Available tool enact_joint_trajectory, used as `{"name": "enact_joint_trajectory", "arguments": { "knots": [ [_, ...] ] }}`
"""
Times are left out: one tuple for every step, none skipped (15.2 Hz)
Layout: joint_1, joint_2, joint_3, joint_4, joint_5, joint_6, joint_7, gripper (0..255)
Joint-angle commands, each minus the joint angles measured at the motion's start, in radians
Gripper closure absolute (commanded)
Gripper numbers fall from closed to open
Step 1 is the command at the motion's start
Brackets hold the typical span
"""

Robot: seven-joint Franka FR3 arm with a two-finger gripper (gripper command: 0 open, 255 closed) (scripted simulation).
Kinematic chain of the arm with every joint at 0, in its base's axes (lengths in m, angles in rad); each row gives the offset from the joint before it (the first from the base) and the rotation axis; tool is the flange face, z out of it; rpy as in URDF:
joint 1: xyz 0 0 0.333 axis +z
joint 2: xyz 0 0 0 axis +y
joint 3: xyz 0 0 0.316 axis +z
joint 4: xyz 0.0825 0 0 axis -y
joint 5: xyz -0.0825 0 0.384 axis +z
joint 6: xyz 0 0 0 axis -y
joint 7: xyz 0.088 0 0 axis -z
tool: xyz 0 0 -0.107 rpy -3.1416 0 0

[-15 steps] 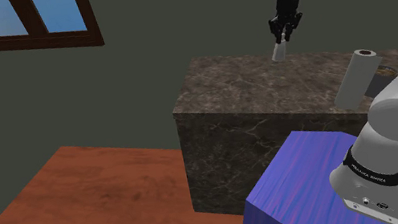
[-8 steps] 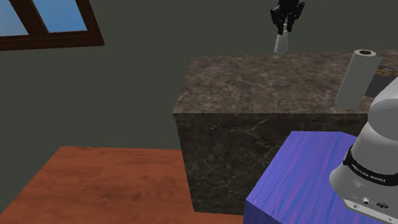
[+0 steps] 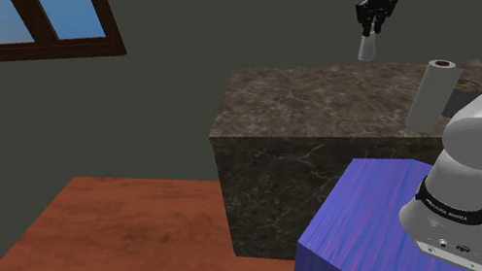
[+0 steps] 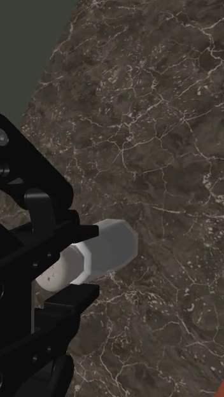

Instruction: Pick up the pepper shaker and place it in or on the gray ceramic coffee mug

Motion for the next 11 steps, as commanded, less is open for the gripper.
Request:
{"name": "enact_joint_trajectory", "arguments": {
  "knots": [
    [-0.022, -0.05, -0.021, -0.032, -0.023, -0.011, -0.033, 255],
    [-0.034, -0.07, -0.031, -0.043, -0.034, -0.018, -0.05, 255],
    [-0.045, -0.09, -0.043, -0.052, -0.045, -0.025, -0.068, 255],
    [-0.056, -0.109, -0.054, -0.06, -0.056, -0.032, -0.086, 255],
    [-0.067, -0.127, -0.066, -0.067, -0.068, -0.039, -0.105, 255],
    [-0.079, -0.145, -0.078, -0.073, -0.079, -0.046, -0.124, 255],
    [-0.09, -0.161, -0.091, -0.078, -0.09, -0.054, -0.143, 255],
    [-0.101, -0.177, -0.104, -0.081, -0.102, -0.061, -0.163, 255],
    [-0.112, -0.191, -0.117, -0.084, -0.113, -0.069, -0.183, 255],
    [-0.123, -0.205, -0.13, -0.085, -0.124, -0.076, -0.204, 255],
    [-0.134, -0.217, -0.144, -0.085, -0.135, -0.083, -0.225, 255]
  ]
}}
